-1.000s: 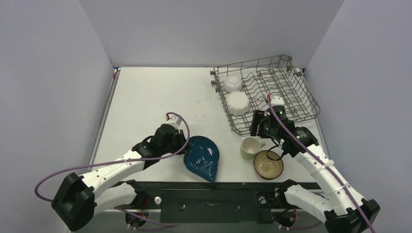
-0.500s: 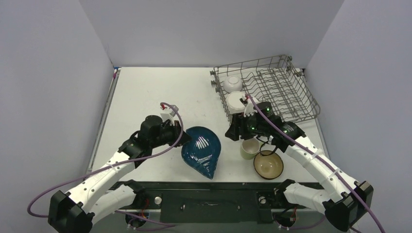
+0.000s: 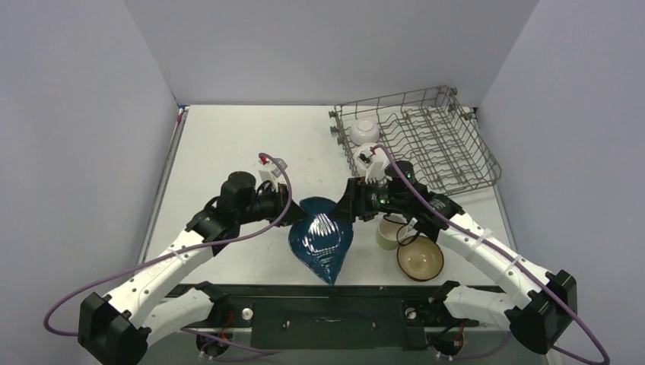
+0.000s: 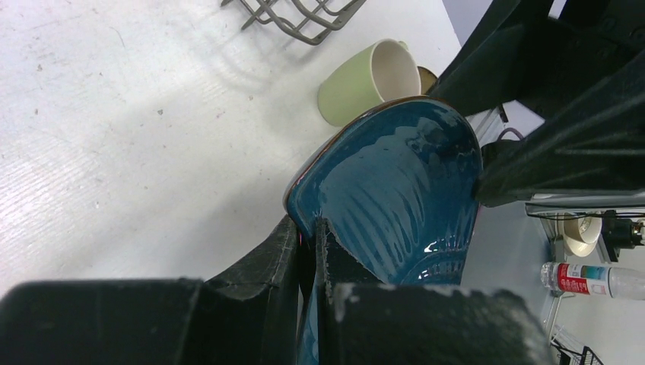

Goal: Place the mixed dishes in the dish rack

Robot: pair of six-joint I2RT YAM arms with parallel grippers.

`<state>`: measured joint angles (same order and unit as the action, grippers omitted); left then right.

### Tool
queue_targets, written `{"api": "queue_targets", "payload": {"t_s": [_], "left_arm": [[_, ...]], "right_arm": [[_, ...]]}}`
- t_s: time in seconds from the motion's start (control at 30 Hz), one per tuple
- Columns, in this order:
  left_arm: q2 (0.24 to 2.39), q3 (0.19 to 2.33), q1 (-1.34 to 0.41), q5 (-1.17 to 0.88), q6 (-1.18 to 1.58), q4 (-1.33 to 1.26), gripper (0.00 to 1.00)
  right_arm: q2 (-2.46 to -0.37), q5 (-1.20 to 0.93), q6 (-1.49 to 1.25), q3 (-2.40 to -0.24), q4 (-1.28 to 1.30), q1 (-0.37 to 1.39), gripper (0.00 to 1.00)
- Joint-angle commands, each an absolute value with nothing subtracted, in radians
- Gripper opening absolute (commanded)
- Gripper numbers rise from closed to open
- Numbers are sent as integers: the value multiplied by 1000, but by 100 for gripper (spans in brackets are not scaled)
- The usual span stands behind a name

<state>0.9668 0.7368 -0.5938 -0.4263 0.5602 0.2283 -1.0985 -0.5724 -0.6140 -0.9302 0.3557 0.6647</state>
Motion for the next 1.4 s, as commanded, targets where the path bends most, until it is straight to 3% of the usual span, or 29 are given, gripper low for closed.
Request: {"api": "queue_targets", "payload": {"t_s": [0.0,0.57,0.77,0.97,1.13,1.2,1.23,1.3,1.37], "left_arm": [[979,838,-589,-487,600,107,0],[1009,871,-588,-492,604,86,0],[1009,871,-589,-481,608,88,0],[1011,870,-584,-452,632,74,0],[1020,870,-568,-445,661,65,0],[1020,872,-555,-445,679,76,18],[1019,872,-549,-442,692,80,39],[1010,867,-531,-430,707,88,60],[995,865,-519,-410,713,96,71]], "right_arm": [[-1109,-539,-704,-921,269,709,54],[-1071,-434,-797,-857,332,722,44],[-1051,-445,-831,-865,322,717,30],[-1064,-531,-879,-861,267,720,1],[-1033,-507,-920,-845,239,723,0],[-1009,-469,-950,-844,241,724,0],[-997,-434,-970,-842,243,724,0],[-966,-376,-986,-844,266,724,0],[-947,-319,-979,-866,318,724,0]]}}
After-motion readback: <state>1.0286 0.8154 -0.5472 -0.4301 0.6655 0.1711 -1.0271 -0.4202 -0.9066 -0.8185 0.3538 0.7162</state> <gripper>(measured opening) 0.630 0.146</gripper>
